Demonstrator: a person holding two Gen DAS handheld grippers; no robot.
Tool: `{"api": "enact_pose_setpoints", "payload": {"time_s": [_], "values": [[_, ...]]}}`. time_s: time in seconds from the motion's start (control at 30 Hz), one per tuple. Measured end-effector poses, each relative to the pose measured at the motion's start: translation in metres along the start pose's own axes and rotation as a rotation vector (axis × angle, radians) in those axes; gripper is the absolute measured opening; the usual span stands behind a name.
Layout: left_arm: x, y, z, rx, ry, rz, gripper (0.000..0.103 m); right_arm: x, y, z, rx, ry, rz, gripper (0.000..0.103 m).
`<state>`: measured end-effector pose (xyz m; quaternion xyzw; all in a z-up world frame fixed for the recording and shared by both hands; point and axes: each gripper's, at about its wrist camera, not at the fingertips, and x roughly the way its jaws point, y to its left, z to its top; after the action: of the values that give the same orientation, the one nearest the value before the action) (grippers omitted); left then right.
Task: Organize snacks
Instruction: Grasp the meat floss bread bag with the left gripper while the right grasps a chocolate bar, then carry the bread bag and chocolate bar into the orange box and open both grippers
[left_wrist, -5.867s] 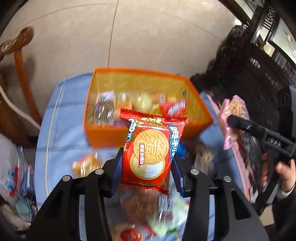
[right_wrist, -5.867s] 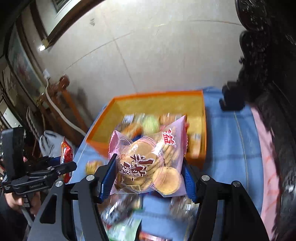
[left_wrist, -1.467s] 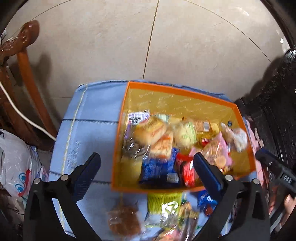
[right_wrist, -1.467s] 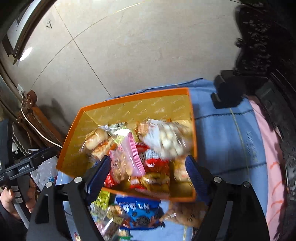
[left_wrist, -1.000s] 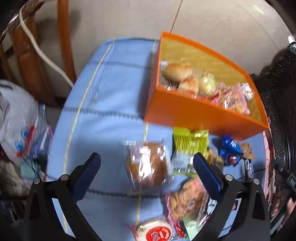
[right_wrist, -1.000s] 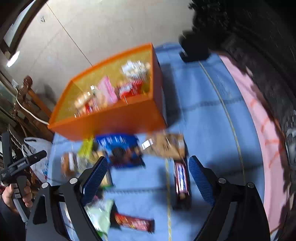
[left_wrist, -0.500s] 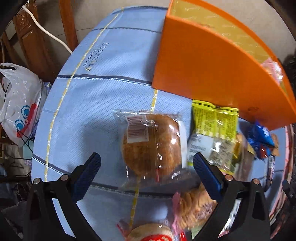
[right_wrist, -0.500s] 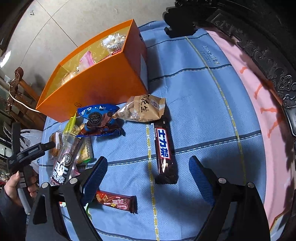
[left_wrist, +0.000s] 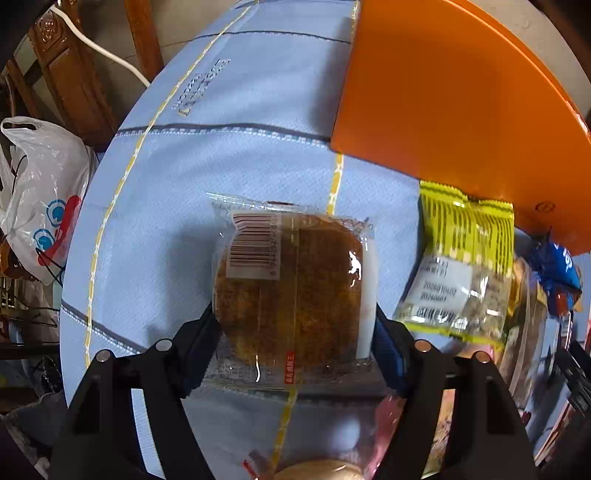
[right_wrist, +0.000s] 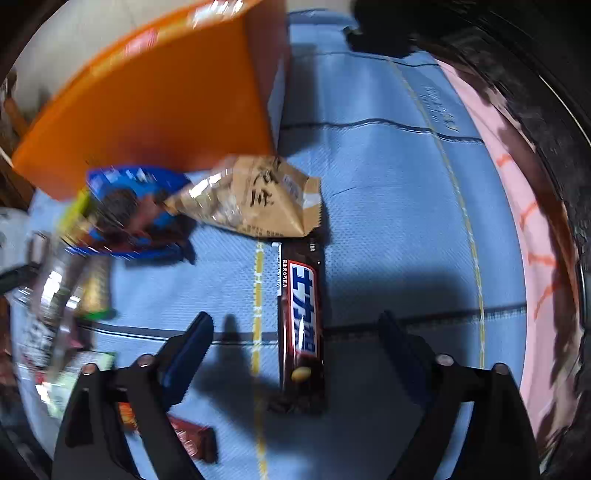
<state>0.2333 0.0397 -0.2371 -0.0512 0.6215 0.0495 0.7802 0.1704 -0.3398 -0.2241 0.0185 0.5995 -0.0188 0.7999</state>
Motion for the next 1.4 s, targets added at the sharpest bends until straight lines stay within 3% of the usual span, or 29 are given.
{"api": "enact_pose_setpoints", "payload": {"time_s": [0.03, 0.1, 0.13, 0.17, 0.23, 0.5, 0.73, 0.87, 1.0, 1.17, 1.3, 1.33, 1.37, 1.4], "values": [[-0.001, 0.002, -0.001, 0.001, 0.006, -0.007, 0.072, 0.003, 0.0, 0.0, 0.002, 0.002, -0.009, 0.07], [-0.004, 0.011, -0.002, -0.001, 0.007, -0.017, 0.072, 0.0, 0.001, -0.001, -0.004, -0.013, -0.027, 0.049], [-0.006, 0.019, -0.002, -0.005, 0.006, -0.018, 0.072, -0.002, 0.0, -0.001, -0.002, -0.015, -0.014, 0.029], [-0.008, 0.025, -0.005, -0.012, 0.006, -0.024, 0.072, -0.004, -0.002, -0.003, 0.006, -0.012, -0.003, 0.018], [-0.015, 0.036, -0.012, -0.021, -0.003, -0.036, 0.072, -0.011, -0.009, -0.007, 0.037, -0.008, 0.03, 0.017], [-0.045, 0.052, -0.033, -0.013, -0.046, -0.066, 0.072, -0.066, -0.011, -0.021, 0.087, -0.085, 0.194, 0.017], [-0.1, 0.03, -0.03, 0.041, -0.151, -0.111, 0.072, -0.115, 0.011, 0.004, 0.037, -0.193, 0.285, 0.017], [-0.137, 0.005, -0.003, 0.086, -0.232, -0.136, 0.072, -0.135, 0.026, 0.036, -0.008, -0.25, 0.315, 0.018], [-0.153, -0.032, 0.039, 0.131, -0.265, -0.146, 0.072, -0.141, 0.038, 0.084, -0.035, -0.299, 0.33, 0.019], [-0.146, -0.07, 0.102, 0.137, -0.277, -0.143, 0.072, -0.128, 0.042, 0.144, -0.031, -0.331, 0.343, 0.018], [-0.121, -0.107, 0.143, 0.173, -0.253, -0.088, 0.072, -0.106, 0.039, 0.179, -0.05, -0.258, 0.329, 0.02], [-0.117, -0.108, 0.145, 0.17, -0.251, -0.096, 0.072, -0.109, 0.036, 0.174, -0.06, -0.253, 0.347, 0.025], [-0.114, -0.106, 0.145, 0.16, -0.254, -0.123, 0.072, -0.116, 0.029, 0.162, -0.088, -0.26, 0.382, 0.051], [-0.114, -0.105, 0.142, 0.159, -0.258, -0.146, 0.072, -0.117, 0.027, 0.149, -0.111, -0.248, 0.378, 0.071]]}}
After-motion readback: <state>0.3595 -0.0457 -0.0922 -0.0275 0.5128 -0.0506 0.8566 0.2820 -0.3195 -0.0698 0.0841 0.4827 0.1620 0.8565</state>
